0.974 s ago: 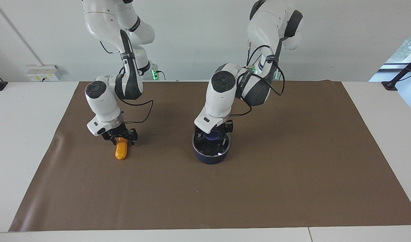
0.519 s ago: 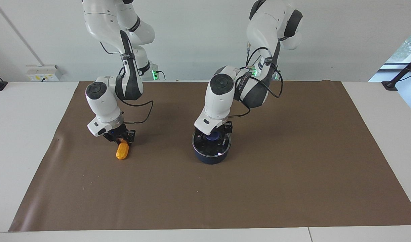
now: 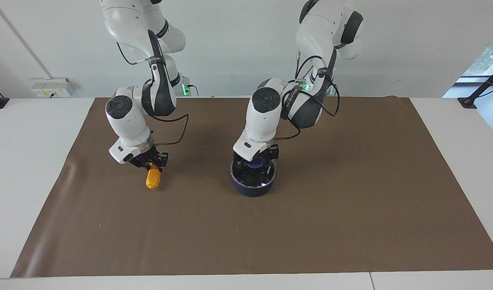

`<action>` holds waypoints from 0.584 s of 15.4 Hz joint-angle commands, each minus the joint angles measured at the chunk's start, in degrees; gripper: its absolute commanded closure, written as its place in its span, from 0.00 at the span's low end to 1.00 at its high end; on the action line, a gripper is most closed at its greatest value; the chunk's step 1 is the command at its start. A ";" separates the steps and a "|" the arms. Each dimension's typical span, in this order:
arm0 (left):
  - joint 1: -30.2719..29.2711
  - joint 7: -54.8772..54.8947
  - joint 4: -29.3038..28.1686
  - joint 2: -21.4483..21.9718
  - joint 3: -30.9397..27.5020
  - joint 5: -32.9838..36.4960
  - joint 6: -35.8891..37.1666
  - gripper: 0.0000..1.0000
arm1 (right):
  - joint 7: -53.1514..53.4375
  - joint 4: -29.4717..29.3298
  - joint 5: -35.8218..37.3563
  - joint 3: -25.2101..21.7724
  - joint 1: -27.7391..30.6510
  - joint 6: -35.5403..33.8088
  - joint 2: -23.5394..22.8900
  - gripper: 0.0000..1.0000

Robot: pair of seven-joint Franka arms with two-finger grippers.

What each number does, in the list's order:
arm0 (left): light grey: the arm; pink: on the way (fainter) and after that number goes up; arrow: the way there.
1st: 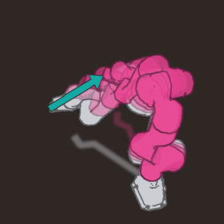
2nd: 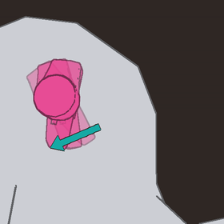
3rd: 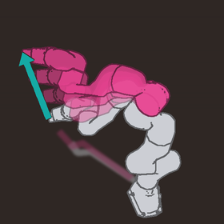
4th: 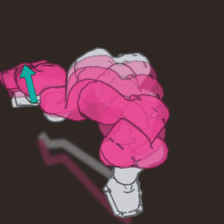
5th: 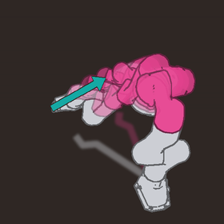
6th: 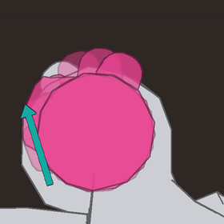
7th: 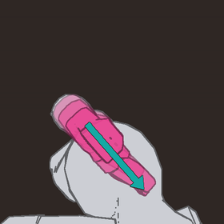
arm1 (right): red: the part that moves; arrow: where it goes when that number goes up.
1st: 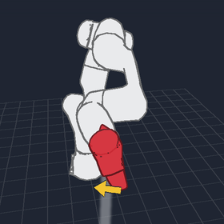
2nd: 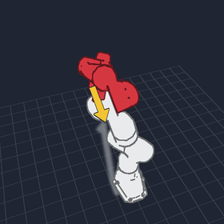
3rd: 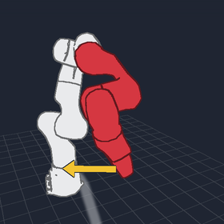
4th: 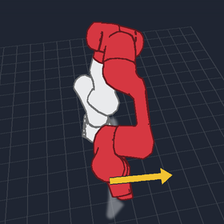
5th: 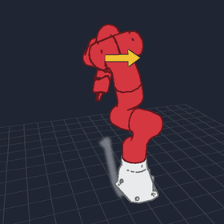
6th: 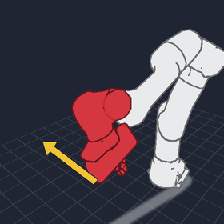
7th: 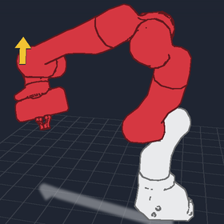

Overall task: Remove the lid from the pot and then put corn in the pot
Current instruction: 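Grasp the purple knob with the left gripper while the right gripper grasps the corn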

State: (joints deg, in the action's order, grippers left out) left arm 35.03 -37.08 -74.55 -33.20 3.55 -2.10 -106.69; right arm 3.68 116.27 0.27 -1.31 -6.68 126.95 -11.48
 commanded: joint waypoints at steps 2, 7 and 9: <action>0.83 -1.24 -1.47 1.47 -0.73 0.96 0.51 0.09 | -0.60 -2.10 -0.54 0.16 -0.27 -2.41 -0.38 1.00; 0.75 -1.33 -1.39 1.56 -0.65 0.78 0.78 0.19 | -0.43 -2.18 -0.54 0.16 -0.35 -2.41 -0.38 1.00; 0.75 -1.33 -1.39 1.56 -0.65 0.78 0.87 0.21 | -0.43 -2.18 -0.54 0.08 -0.35 -2.32 -0.38 1.00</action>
State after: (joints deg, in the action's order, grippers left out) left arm 35.04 -37.33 -74.55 -33.18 3.61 -2.10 -106.67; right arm 3.68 114.65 0.27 -1.36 -7.37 125.27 -11.63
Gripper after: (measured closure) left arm 0.194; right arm 0.595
